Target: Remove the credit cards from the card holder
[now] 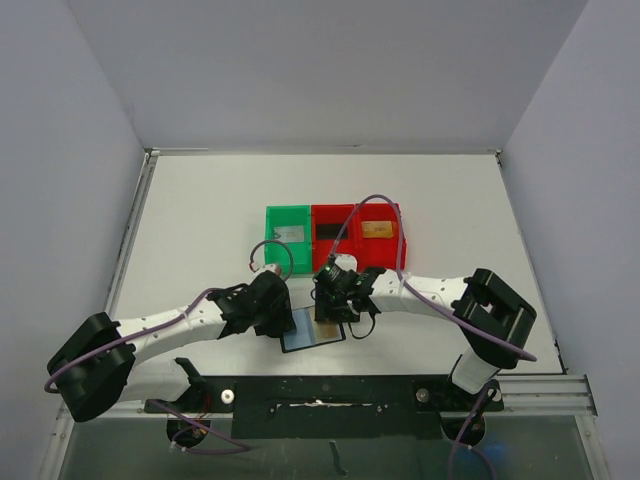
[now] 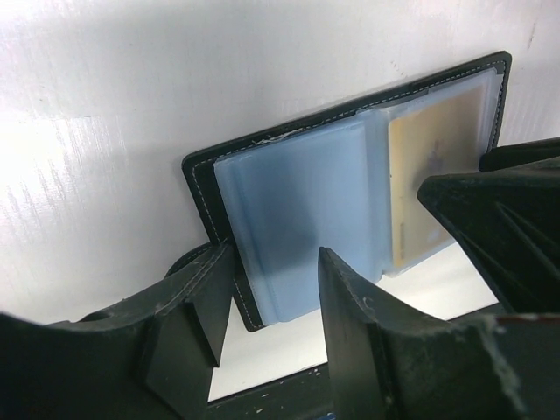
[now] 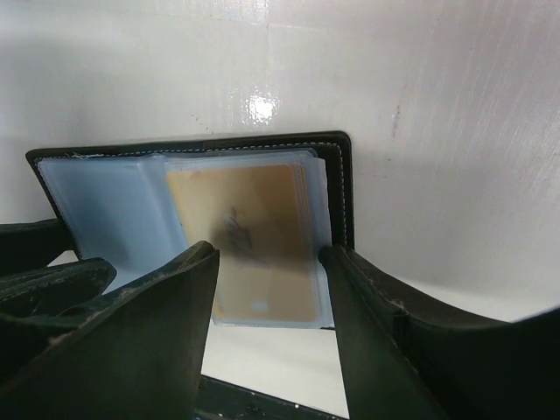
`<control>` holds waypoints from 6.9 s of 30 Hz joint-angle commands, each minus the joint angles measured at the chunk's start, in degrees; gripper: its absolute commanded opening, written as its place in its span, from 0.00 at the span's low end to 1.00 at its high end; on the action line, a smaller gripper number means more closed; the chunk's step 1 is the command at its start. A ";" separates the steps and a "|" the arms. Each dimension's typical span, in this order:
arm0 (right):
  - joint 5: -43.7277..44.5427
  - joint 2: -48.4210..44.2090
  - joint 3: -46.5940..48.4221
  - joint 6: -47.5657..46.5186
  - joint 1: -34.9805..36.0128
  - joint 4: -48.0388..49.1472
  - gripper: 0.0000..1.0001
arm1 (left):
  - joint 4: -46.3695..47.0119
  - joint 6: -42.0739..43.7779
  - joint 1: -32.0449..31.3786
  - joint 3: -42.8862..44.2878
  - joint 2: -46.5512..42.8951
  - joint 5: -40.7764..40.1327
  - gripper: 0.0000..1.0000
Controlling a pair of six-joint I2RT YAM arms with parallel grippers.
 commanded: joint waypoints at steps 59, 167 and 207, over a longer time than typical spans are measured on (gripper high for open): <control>-0.06 -7.82 1.77 -0.82 2.07 3.38 0.33 | 6.07 2.38 -0.09 -0.51 2.53 5.43 0.24; -21.53 -6.63 -20.10 8.82 -6.20 39.27 0.13 | 7.36 -2.38 -0.09 -2.64 1.19 4.23 0.22; -30.45 -12.05 -31.61 7.33 -15.43 51.29 0.04 | 0.01 1.31 -0.53 -1.24 6.17 -2.64 0.15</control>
